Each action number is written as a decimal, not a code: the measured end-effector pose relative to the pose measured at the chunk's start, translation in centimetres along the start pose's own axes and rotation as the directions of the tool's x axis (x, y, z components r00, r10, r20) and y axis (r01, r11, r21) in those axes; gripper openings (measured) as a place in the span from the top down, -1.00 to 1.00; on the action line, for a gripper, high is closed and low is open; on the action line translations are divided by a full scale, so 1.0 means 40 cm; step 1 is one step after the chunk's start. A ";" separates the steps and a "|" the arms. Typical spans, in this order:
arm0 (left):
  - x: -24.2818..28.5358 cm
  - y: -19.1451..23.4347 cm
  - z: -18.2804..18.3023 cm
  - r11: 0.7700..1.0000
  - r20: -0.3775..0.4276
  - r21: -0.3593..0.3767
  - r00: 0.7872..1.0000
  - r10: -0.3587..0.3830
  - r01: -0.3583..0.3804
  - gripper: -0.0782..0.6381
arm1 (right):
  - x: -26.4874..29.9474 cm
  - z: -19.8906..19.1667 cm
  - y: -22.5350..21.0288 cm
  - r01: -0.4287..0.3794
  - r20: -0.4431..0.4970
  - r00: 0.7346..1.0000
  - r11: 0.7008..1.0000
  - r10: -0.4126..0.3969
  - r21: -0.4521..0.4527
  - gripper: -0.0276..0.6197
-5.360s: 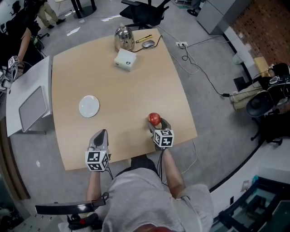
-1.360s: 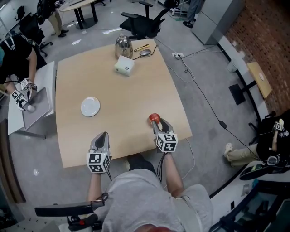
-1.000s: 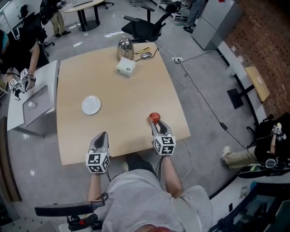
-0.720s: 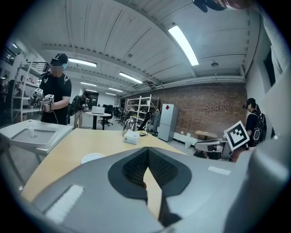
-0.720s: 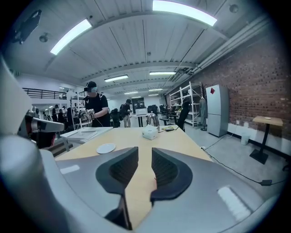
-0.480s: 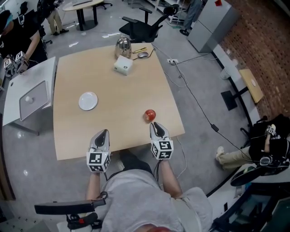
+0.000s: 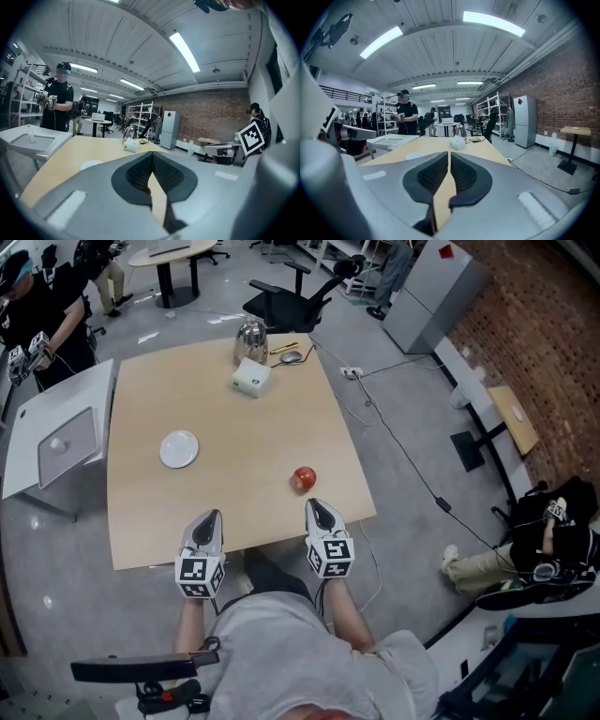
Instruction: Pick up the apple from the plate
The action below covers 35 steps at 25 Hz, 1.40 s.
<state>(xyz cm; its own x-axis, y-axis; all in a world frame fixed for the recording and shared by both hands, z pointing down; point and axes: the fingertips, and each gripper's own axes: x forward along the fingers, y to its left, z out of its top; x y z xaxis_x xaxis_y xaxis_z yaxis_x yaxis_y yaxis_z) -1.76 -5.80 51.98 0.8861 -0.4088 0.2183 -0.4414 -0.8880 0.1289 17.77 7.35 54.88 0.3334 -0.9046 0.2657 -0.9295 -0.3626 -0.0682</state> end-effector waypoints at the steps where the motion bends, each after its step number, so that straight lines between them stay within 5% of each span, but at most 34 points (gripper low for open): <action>1: -0.003 -0.001 -0.001 1.000 -0.001 0.001 1.000 0.000 0.000 0.73 | -0.004 0.002 0.002 0.001 0.003 1.000 1.000 -0.001 -0.004 0.84; 35: -0.028 -0.014 0.011 1.000 0.011 0.017 1.000 0.001 -0.002 0.73 | -0.035 -0.006 0.026 -0.036 0.018 0.999 0.999 0.036 0.000 0.90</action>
<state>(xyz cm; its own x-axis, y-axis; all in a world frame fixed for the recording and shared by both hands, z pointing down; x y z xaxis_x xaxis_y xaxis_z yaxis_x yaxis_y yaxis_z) -2.45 -4.94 51.22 0.8871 -0.4123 0.2074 -0.4403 -0.8908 0.1125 16.31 8.29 54.69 0.3024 -0.9209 0.2461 -0.9408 -0.3298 -0.0779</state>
